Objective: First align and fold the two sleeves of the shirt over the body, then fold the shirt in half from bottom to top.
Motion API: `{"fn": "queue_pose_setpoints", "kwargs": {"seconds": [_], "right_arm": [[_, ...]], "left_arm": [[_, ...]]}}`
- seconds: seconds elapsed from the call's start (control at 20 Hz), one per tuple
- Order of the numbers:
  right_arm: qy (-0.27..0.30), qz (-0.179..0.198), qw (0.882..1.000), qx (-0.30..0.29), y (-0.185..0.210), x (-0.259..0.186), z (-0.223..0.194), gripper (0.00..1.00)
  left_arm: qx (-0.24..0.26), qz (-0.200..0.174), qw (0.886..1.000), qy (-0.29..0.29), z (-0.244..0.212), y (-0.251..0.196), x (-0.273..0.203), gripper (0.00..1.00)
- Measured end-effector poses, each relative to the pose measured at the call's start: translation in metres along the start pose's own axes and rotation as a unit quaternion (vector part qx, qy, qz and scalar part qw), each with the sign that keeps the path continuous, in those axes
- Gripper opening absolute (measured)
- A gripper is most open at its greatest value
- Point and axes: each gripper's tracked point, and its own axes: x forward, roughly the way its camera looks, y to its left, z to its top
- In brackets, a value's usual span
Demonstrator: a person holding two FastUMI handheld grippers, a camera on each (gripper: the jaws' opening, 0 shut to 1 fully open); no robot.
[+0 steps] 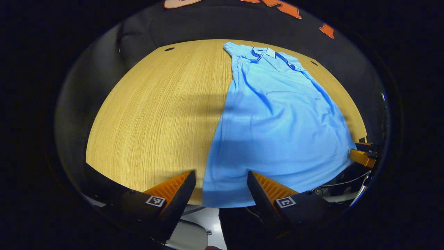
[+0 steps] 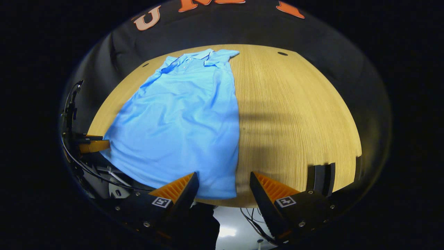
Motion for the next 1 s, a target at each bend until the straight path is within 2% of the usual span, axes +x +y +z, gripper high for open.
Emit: {"fn": "queue_pose_setpoints", "kwargs": {"seconds": [0.15, 0.2, 0.25, 0.3, 0.35, 0.45, 0.5, 0.55, 0.65, 0.75, 0.85, 1.0], "right_arm": [[-0.020, -0.028, 0.999, -0.006, -0.001, 0.001, -0.004, 0.89], [-0.028, -0.029, 0.999, -0.013, 0.004, 0.001, -0.005, 0.85], [-0.027, -0.025, 0.999, -0.014, 0.009, 0.001, -0.007, 0.72], [-0.028, -0.023, 0.999, -0.013, 0.013, 0.000, -0.008, 0.68], [-0.027, -0.020, 0.999, -0.009, 0.016, 0.000, -0.008, 0.52], [-0.023, -0.016, 1.000, -0.005, 0.020, 0.002, -0.007, 0.31], [-0.019, -0.016, 1.000, -0.001, 0.021, 0.003, -0.006, 0.27], [-0.014, -0.016, 1.000, 0.003, 0.021, 0.004, -0.005, 0.16], [0.000, -0.001, 1.000, 0.015, 0.027, 0.003, -0.005, 0.10], [0.022, 0.070, 0.995, 0.071, 0.053, -0.003, -0.008, 0.07], [0.019, 0.074, 0.993, 0.089, 0.047, -0.007, -0.006, 0.07], [0.009, 0.103, 0.989, 0.103, 0.054, -0.017, 0.005, 0.07]], "left_arm": [[0.013, -0.001, 1.000, -0.024, 0.001, -0.003, 0.000, 0.99], [0.012, 0.000, 0.999, -0.034, 0.000, -0.003, -0.001, 0.99], [0.007, -0.001, 0.999, -0.039, -0.002, -0.004, -0.003, 0.99], [0.004, 0.001, 0.999, -0.043, -0.003, -0.006, -0.003, 0.95], [0.002, 0.001, 0.999, -0.043, -0.003, -0.014, 0.000, 0.87], [0.011, -0.006, 0.999, -0.041, -0.002, -0.028, 0.001, 0.50], [0.019, 0.003, 0.999, -0.040, -0.001, -0.034, 0.001, 0.32], [0.027, 0.013, 0.999, -0.037, 0.000, -0.035, 0.000, 0.13], [0.033, 0.018, 0.999, -0.031, 0.003, -0.040, 0.001, 0.07], [0.014, 0.009, 0.999, -0.032, 0.008, -0.046, -0.003, 0.06], [0.004, 0.003, 0.999, -0.044, 0.017, -0.051, -0.011, 0.06], [-0.004, -0.003, 0.997, -0.072, 0.042, -0.054, -0.025, 0.06]]}}
